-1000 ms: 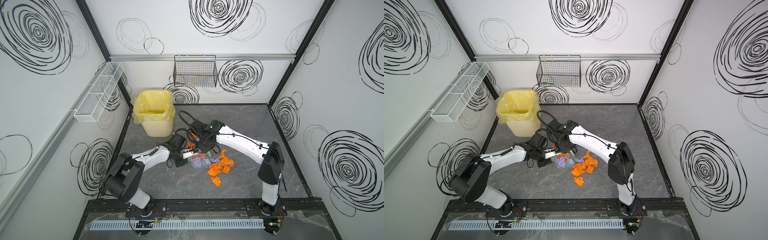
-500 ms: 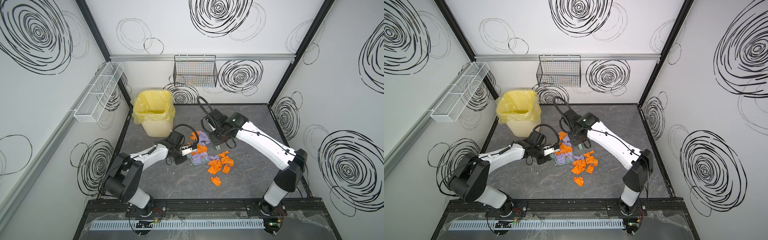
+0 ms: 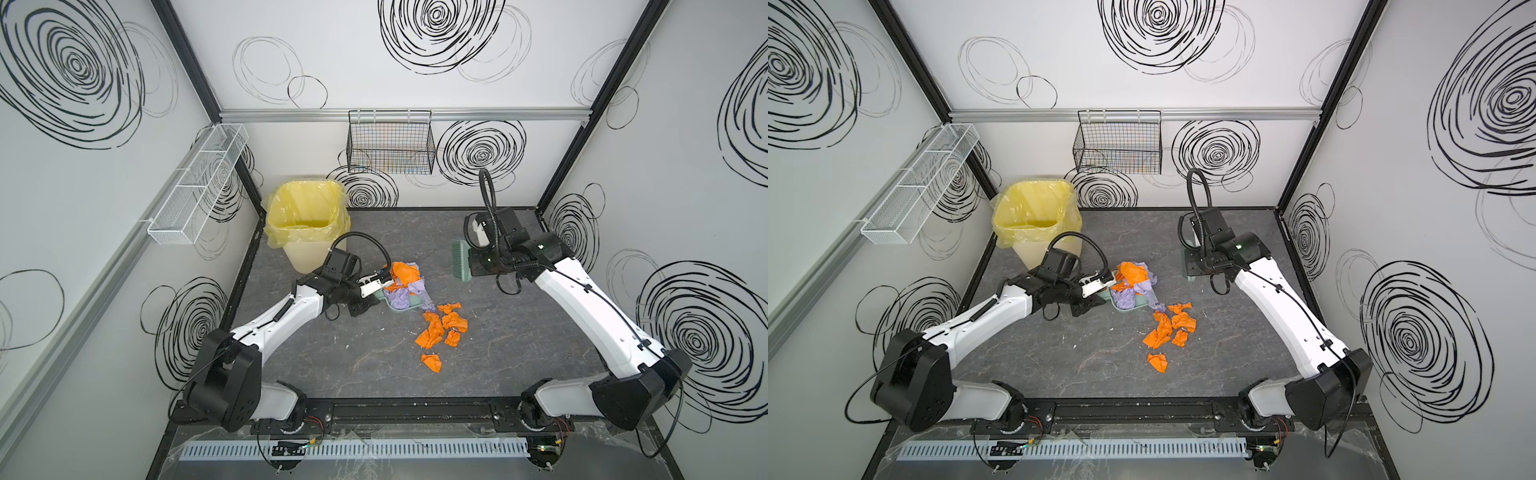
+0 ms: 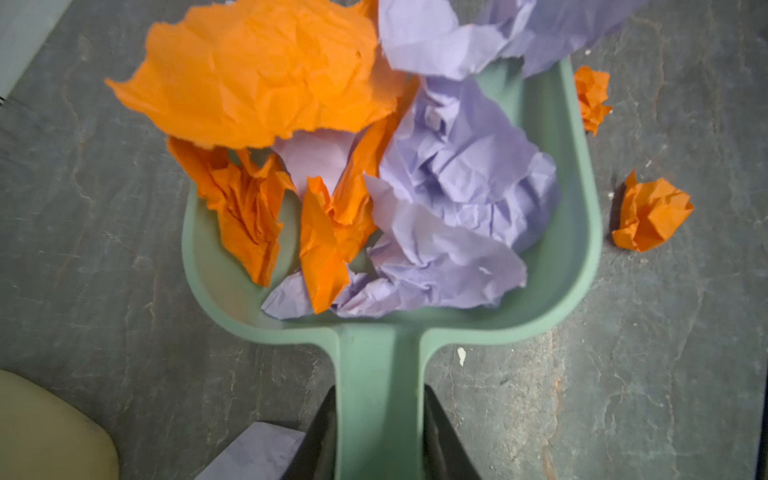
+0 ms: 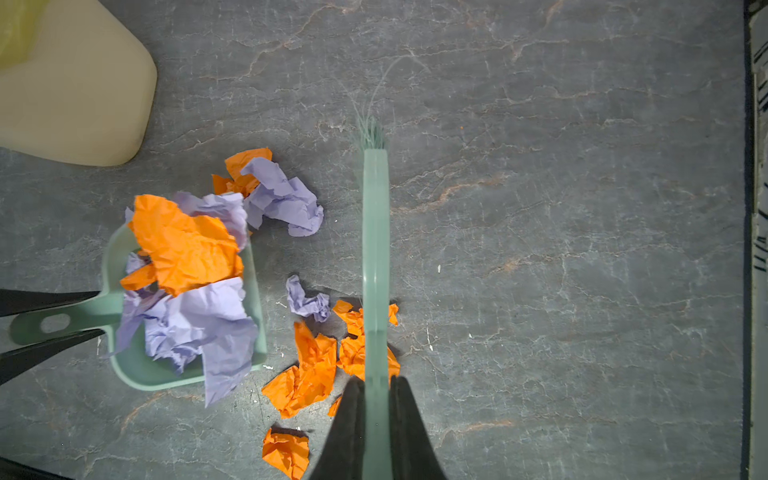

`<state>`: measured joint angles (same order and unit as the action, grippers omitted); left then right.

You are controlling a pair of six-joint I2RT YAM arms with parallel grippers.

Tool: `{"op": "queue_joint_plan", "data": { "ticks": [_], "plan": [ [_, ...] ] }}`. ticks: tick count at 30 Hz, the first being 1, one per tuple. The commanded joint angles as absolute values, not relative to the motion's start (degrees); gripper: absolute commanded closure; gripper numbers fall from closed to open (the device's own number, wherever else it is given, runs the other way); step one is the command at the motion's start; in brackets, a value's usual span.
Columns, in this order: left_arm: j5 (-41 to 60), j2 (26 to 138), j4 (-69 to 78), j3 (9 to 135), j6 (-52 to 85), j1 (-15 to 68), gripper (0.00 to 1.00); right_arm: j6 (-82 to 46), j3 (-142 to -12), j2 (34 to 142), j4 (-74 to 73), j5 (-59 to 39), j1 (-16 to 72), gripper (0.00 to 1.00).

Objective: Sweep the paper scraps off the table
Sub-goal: 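Carry the filled dustpan over the bin with the left gripper while the right holds still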

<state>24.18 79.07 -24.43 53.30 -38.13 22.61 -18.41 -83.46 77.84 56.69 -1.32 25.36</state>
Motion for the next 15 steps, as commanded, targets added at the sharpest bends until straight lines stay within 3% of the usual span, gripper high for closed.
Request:
{"op": "queue_joint_plan", "data": {
  "ticks": [1,15],
  "plan": [
    [27.4,76.4,-27.3,56.7,-37.9,21.6,1.00,-18.2,-80.8,76.0,52.9,-2.9,23.8,1.00],
    [29.8,73.4,-44.5,72.9,-44.4,13.7,1.00,-17.0,-74.8,74.8,49.4,-5.1,21.6,1.00]
  ]
}}
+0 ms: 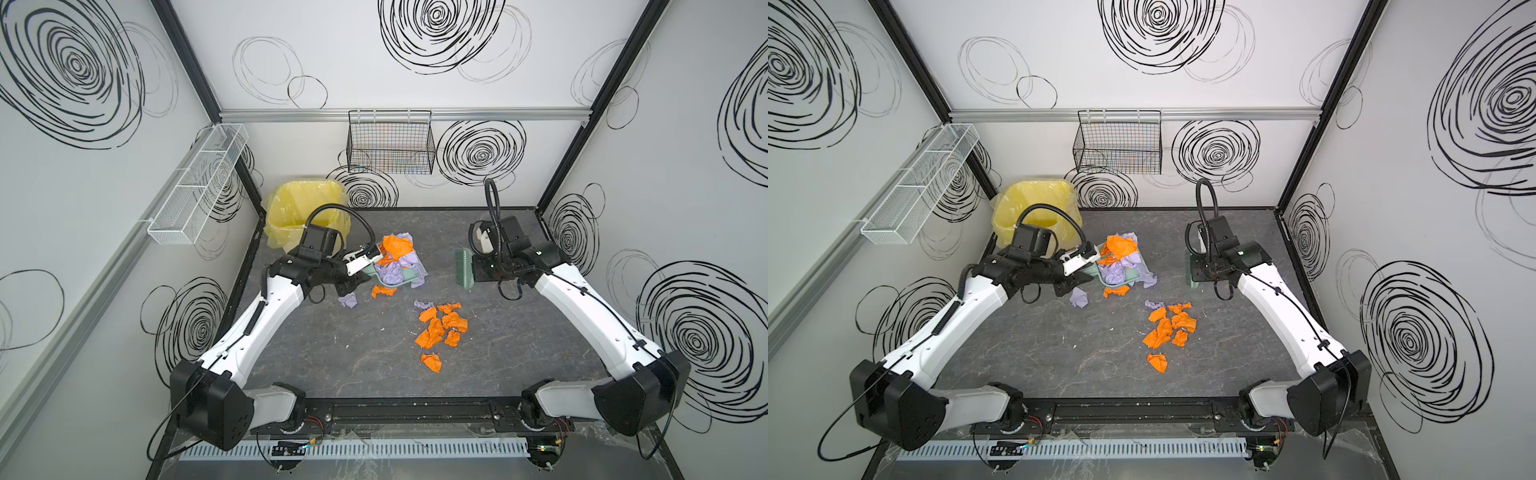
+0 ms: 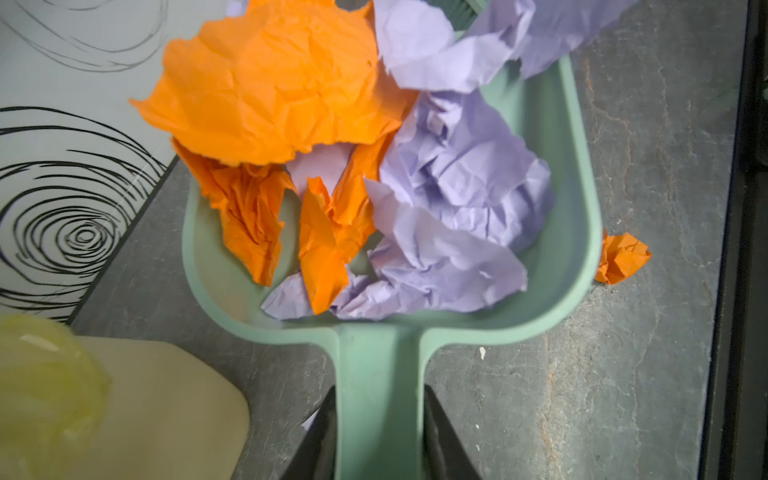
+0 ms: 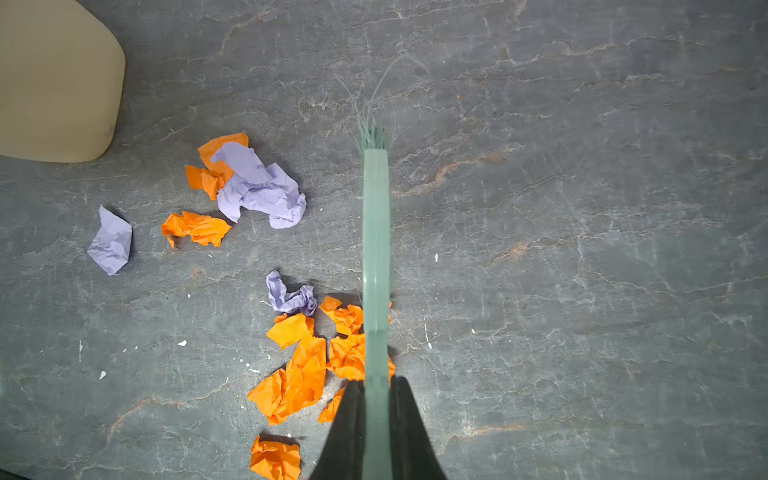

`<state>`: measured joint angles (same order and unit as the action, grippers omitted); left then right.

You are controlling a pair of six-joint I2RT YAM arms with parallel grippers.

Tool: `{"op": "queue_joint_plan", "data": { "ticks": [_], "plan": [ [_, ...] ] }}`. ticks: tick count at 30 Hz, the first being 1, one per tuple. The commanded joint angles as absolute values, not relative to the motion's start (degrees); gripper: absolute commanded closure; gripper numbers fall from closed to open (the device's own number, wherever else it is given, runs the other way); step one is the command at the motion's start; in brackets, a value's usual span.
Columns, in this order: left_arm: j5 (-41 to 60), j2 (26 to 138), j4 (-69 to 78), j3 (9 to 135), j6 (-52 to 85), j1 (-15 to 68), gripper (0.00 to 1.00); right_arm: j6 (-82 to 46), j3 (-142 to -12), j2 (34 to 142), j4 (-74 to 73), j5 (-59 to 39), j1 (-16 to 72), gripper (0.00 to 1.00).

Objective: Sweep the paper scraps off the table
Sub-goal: 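Carry the filled dustpan over the bin with the left gripper while the right holds still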

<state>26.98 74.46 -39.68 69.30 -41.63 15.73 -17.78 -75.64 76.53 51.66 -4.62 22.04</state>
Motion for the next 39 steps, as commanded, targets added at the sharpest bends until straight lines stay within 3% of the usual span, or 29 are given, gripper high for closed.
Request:
{"op": "queue_joint_plan", "data": {
  "ticks": [1,20,35,39],
  "plan": [
    [29.8,73.8,-45.7,74.4,-45.1,12.7,1.00,-16.9,-74.5,74.8,49.2,-5.3,21.6,1.00],
    [36.3,86.7,-63.1,102.6,-60.0,-9.9,1.00,-16.5,-70.9,74.5,46.4,-7.9,21.3,1.00],
    [23.1,108.4,-73.9,135.9,-72.5,-18.7,1.00,-16.1,-70.5,74.9,47.0,-9.2,21.1,1.00],
    [16.5,109.0,-71.2,135.5,-76.2,-18.6,1.00,-16.2,-70.4,74.8,47.4,-9.1,21.1,1.00]
  ]
}}
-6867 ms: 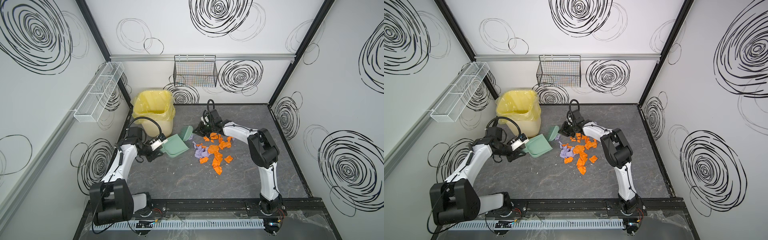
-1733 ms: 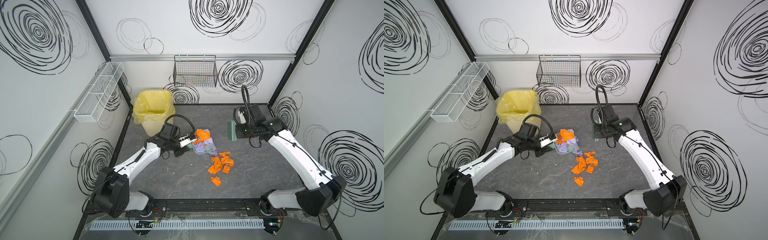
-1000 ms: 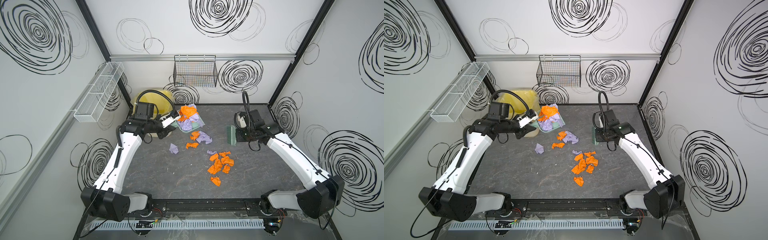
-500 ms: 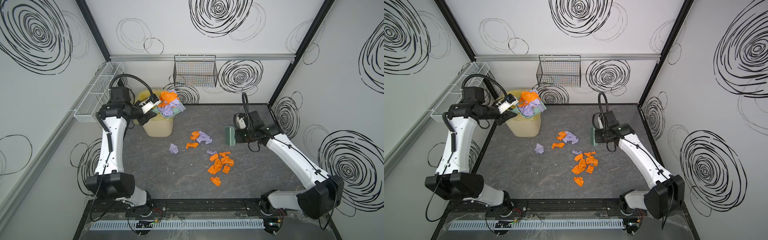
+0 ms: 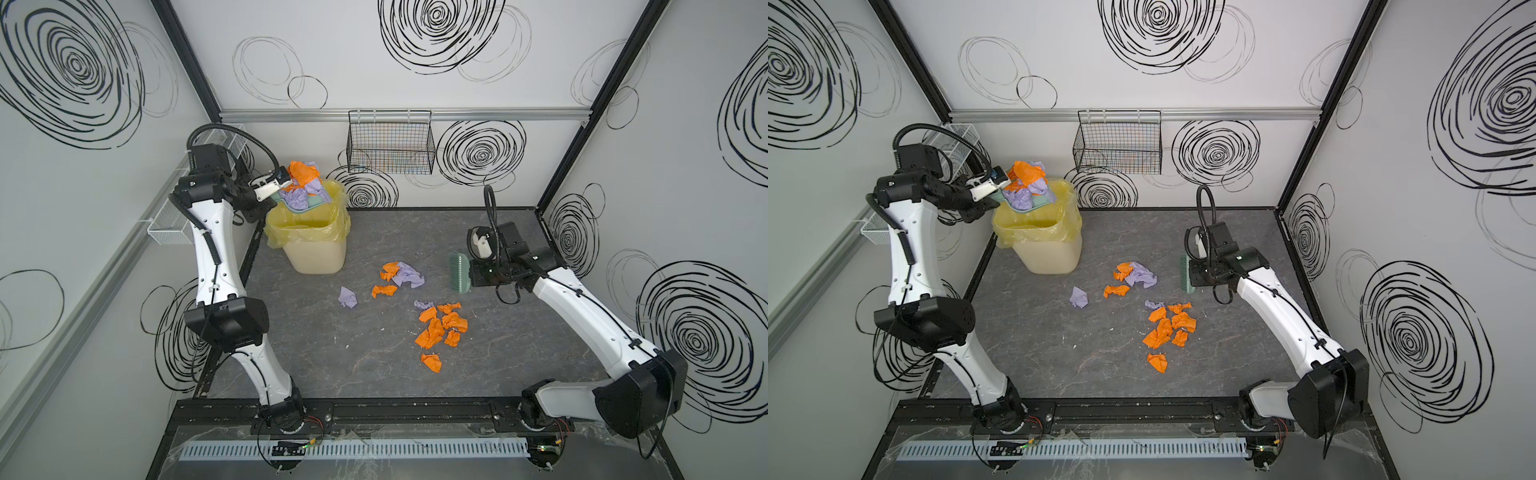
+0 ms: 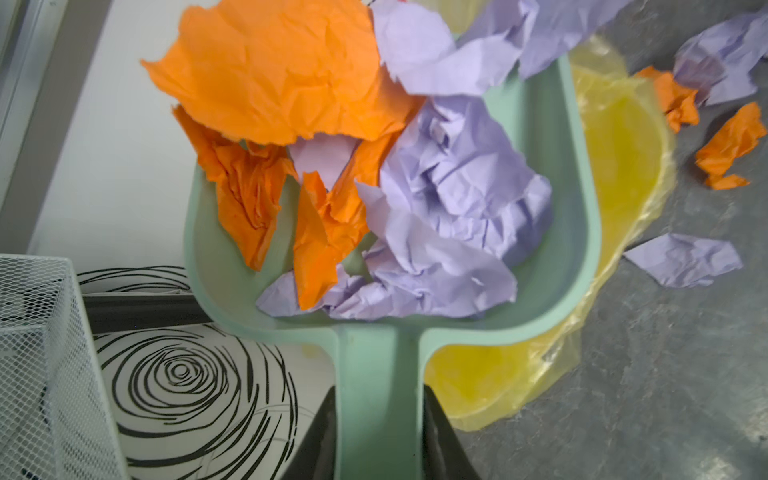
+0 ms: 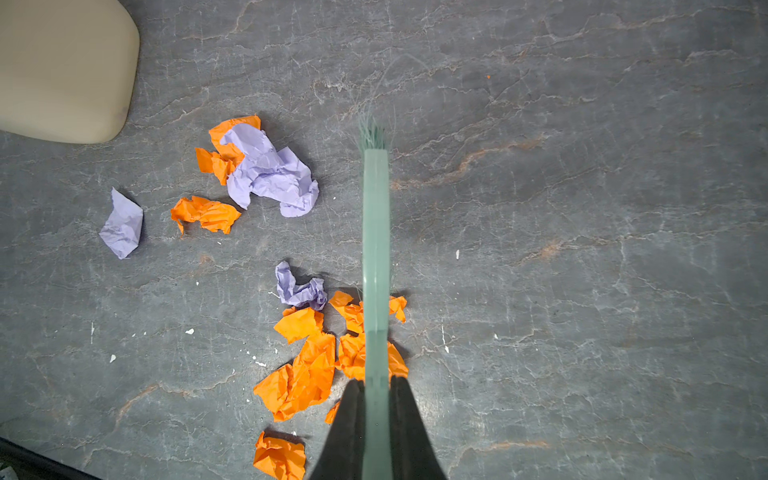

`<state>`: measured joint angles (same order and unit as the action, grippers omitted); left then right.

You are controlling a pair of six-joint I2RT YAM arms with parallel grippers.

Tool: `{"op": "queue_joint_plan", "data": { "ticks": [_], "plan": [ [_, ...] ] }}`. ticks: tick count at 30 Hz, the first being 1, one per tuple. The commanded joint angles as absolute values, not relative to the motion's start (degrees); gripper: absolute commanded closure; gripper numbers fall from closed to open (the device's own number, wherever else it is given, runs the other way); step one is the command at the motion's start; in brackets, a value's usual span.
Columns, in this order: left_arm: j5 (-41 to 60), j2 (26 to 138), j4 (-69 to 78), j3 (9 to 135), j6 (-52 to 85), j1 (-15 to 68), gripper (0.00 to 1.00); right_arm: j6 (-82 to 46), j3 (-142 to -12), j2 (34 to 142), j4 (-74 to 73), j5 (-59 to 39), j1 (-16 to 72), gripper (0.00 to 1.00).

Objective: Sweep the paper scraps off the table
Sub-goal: 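Carry the filled dustpan over the bin with the left gripper while the right holds still, then tip the dustpan over the yellow bin with the left gripper, emptying the scraps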

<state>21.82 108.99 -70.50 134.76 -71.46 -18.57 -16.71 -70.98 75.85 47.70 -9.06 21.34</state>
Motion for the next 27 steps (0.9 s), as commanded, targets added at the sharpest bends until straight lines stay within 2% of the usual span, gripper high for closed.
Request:
{"op": "queue_joint_plan", "data": {
  "ticks": [1,18,27],
  "plan": [
    [15.3,108.8,-70.3,134.9,-76.9,-18.5,1.00,-16.2,-70.3,74.7,47.3,-9.2,21.0,1.00],
    [-8.0,94.7,-43.3,109.5,-92.2,-9.7,1.00,-16.4,-68.9,73.9,46.1,-9.3,21.1,1.00],
    [-10.9,93.4,-39.3,109.6,-95.2,-9.1,1.00,-16.4,-69.8,74.0,44.3,-12.4,21.2,1.00]
  ]
}}
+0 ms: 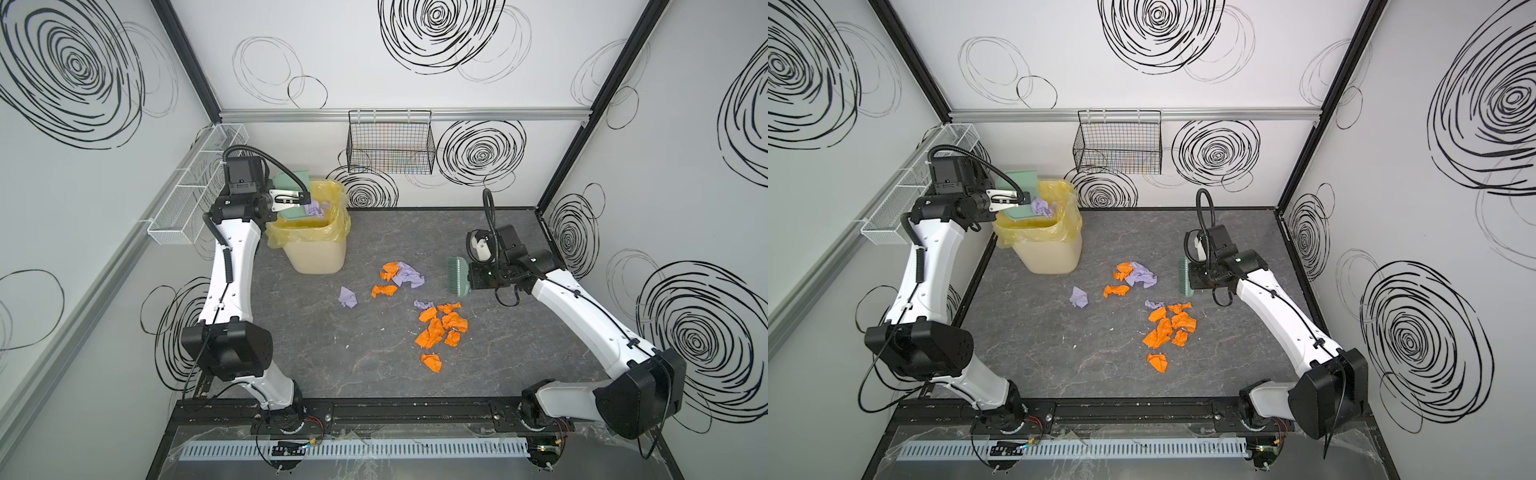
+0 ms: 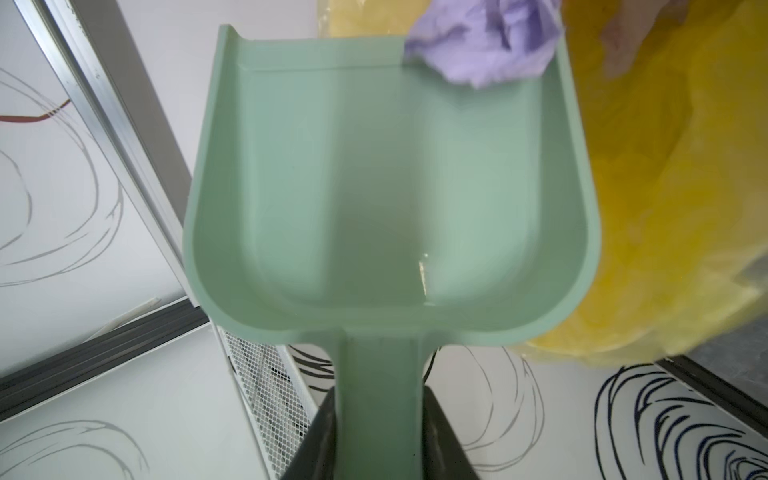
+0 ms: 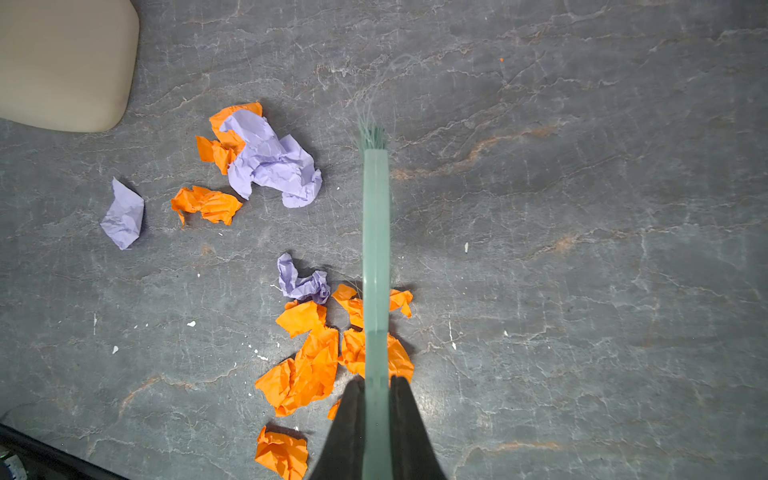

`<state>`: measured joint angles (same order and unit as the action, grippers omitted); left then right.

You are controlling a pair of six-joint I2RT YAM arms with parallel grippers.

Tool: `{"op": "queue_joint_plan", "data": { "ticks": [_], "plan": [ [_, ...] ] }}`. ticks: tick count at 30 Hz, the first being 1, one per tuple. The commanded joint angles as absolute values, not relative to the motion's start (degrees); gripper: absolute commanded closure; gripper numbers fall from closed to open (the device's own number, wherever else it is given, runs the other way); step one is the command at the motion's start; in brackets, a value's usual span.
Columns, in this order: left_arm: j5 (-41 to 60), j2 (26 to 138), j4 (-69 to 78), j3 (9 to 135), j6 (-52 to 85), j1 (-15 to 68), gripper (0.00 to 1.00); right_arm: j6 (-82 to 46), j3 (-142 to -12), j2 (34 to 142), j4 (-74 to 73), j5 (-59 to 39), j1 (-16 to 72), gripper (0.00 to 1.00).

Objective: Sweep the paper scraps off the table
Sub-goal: 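Tip the dustpan over the yellow bin with the left gripper, emptying the scraps, then lower the empty dustpan with the left gripper while the right brush sweeps scraps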

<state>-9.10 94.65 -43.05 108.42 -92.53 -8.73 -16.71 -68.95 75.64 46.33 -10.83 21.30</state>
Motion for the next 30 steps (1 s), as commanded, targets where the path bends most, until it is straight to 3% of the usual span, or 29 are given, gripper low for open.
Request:
{"op": "queue_joint_plan", "data": {
  "ticks": [1,9,16,23,30],
  "plan": [
    [-10.8,93.4,-39.3,109.8,-95.2,-9.4,1.00,-16.5,-70.2,74.0,44.2,-12.9,21.2,1.00],
    [-5.7,93.0,-42.6,113.3,-92.1,-12.8,1.00,-17.2,-73.5,74.9,43.1,-18.8,23.9,1.00],
    [9.7,93.3,-59.0,127.3,-80.7,-16.2,1.00,-27.9,-73.4,81.3,30.1,-29.0,36.4,1.00],
    [18.3,79.3,-59.3,107.5,-76.5,-16.2,1.00,-39.1,-78.6,95.2,15.4,-35.8,43.6,1.00],
    [19.1,70.4,-55.4,88.4,-76.2,-17.1,1.00,-41.9,-92.3,112.0,20.0,-38.5,44.4,1.00]
  ]
}}
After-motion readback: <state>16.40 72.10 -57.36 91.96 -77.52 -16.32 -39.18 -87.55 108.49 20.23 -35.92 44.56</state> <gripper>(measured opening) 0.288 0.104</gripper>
